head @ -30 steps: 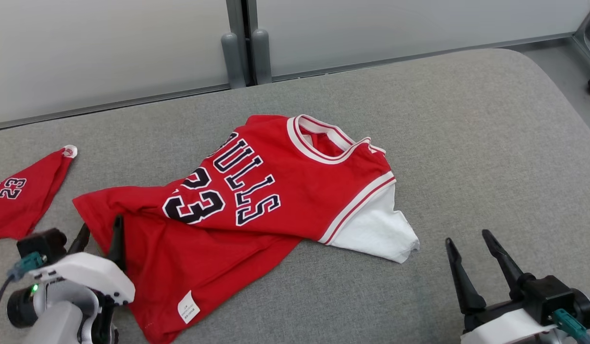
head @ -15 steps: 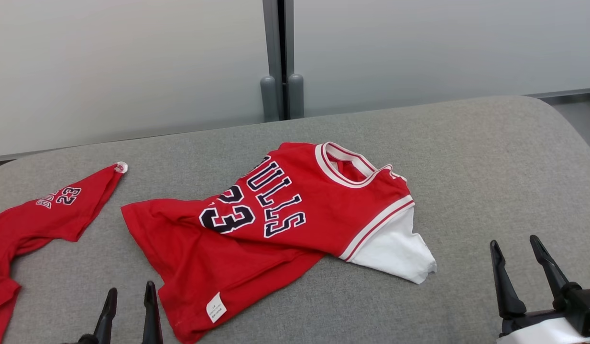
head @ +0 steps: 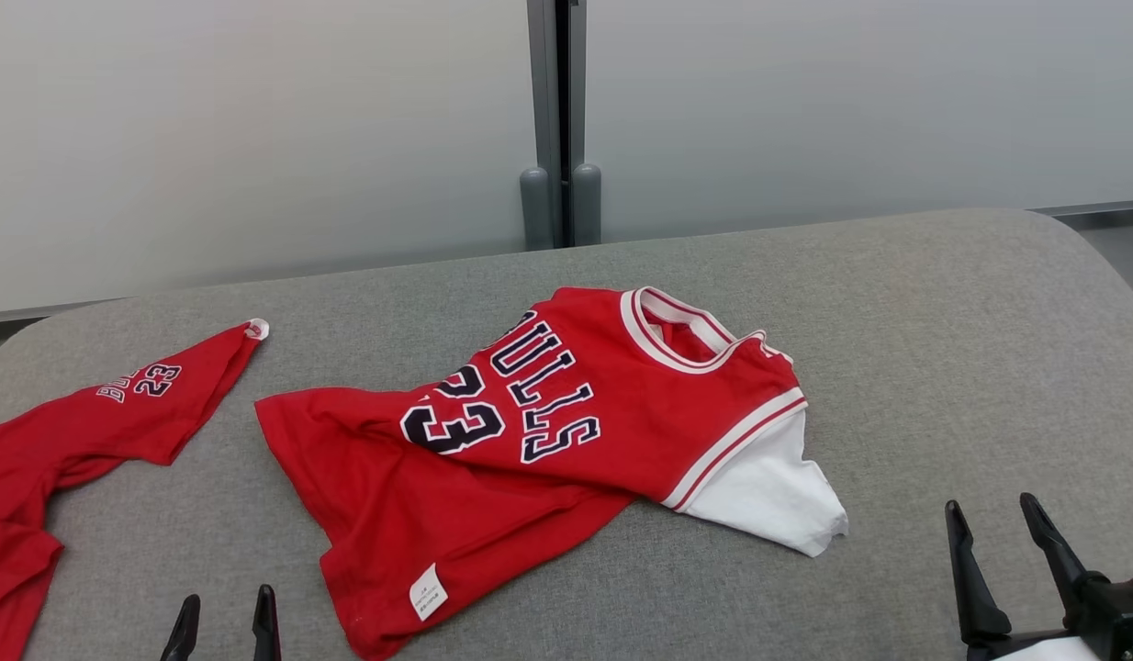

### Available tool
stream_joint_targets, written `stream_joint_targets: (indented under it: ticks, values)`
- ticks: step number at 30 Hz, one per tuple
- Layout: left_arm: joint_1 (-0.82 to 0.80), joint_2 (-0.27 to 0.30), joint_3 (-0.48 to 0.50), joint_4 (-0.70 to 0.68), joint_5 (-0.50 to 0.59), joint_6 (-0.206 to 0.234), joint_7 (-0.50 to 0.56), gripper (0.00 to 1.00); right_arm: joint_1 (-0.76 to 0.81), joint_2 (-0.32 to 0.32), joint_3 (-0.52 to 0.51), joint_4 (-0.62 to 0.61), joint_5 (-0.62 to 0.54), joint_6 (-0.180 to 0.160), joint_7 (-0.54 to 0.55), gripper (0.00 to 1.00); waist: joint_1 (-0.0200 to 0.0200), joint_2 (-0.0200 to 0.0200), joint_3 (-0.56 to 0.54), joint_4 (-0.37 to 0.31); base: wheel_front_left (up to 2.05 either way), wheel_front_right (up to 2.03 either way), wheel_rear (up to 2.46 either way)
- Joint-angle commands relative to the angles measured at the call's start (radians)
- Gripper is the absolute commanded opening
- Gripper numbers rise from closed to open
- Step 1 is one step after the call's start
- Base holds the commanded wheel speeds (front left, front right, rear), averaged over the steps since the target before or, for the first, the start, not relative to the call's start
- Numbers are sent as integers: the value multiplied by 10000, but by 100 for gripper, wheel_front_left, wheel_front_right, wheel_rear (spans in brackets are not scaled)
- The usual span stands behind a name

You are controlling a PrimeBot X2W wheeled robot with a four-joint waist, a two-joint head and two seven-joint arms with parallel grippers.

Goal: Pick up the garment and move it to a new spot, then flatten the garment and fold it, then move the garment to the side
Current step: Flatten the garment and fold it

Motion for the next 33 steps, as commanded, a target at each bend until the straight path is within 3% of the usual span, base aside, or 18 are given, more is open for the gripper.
stream_joint_targets:
  ticks: [1, 9, 13, 21, 33]
  values:
    - [-51, 16, 65, 14, 87, -50, -13, 100, 89, -4, -7, 10, -22, 1, -49, 100, 0, 0, -4, 3, 0, 0, 0]
    - [-196, -4, -109, 213, -279, -137, -7, 100, -367, -87, 604, 42, -52, 1, -49, 100, 0, 0, 136, 70, 0, 0, 0]
    - [-439, 9, -937, 1081, -640, -298, 98, 100, -987, -346, 1188, 1414, -125, 1, 90, 100, 0, 0, 375, 144, 0, 0, 0]
    - [-1542, 9, -1993, 1760, -1731, -399, 1329, 100, -3003, -859, 2234, 3707, 141, 1, 1330, 100, 0, 0, 1320, 555, 0, 0, 0]
    - [-1986, 6, -2303, 2245, -2265, -197, 1818, 100, -3949, -1188, 3723, 5124, 1180, 1, 1284, 100, 0, 0, 1994, 785, 0, 0, 0]
